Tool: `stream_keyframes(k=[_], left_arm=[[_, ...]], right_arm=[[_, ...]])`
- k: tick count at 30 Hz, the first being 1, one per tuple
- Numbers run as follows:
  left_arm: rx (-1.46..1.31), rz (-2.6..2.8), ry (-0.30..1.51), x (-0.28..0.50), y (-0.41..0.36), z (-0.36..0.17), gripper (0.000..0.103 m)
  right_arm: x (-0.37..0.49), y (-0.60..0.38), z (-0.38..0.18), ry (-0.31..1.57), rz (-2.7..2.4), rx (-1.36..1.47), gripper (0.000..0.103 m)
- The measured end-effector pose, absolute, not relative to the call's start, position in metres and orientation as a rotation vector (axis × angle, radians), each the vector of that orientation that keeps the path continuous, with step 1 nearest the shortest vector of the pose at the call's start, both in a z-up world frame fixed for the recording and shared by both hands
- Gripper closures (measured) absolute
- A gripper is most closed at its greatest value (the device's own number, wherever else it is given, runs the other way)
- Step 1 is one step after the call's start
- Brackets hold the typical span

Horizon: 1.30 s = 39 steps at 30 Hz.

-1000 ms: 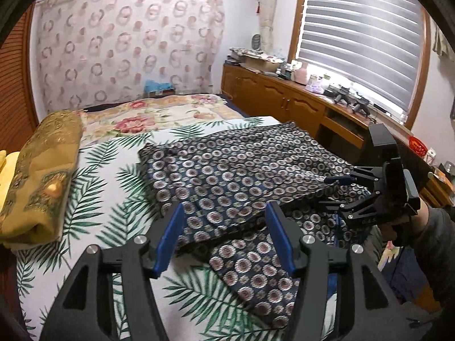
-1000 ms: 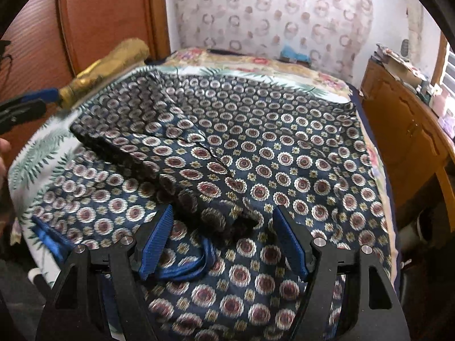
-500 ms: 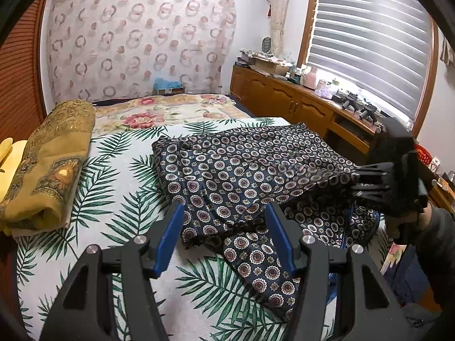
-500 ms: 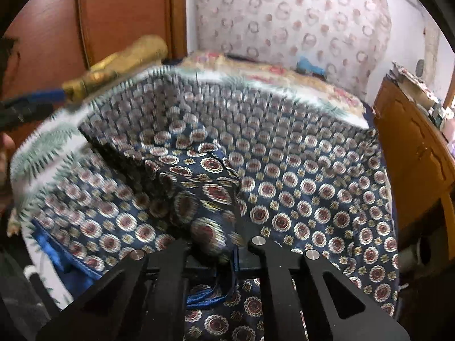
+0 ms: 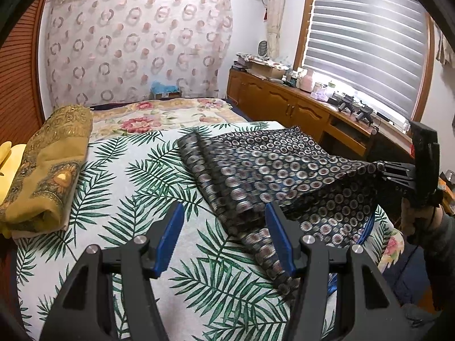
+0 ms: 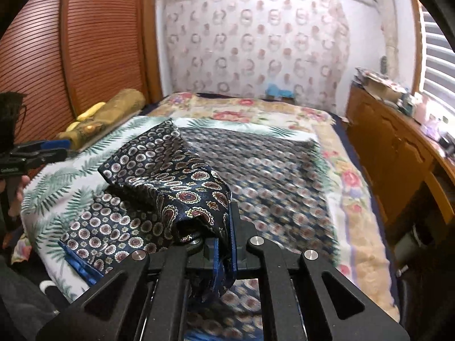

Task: Fold small clothes

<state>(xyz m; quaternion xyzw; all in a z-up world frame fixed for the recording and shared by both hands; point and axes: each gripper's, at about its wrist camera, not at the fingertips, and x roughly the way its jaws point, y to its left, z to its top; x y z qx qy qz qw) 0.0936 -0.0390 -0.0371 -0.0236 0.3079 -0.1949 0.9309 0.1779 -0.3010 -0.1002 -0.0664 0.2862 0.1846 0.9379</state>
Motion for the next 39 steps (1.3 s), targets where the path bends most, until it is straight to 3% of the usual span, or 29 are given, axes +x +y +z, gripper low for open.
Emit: stream_keyframes(k=[13,17,24,29,32,39], left_arm=[[-0.034,-0.406,0.626,0.094,-0.046,-0.037,0.045],[-0.031,-0.405,0.626,0.095,-0.046,-0.038,0.045],[-0.033,-0.407,0.625,0.094,-0.046,-0.038,0.045],[-0.031,-0.409,0.625,0.093,-0.046,-0.038,0.045],[-0.031,-0.408,0.628,0.093,-0.046,-0.039,0.045],[-0.033,-0.407,0.634,0.091,-0.048,-0.043,0.045]], right_arm=[[0.17,-0.336,-0.124,0.68,0.28,-0.137,0.099],[0.166,-0.334,-0.125,0.698,0.26,-0.159,0.093],[0.146,-0.336,-0.106,0.664,0.271,-0.155,0.058],[0.144,-0.321,-0.09,0.623,0.306,-0.168,0.056],[0.151,-0.302,-0.085,0.61,0.35,-0.183,0.05],[0.194,-0.244,-0.103,0.665,0.491,-0.236,0.049]])
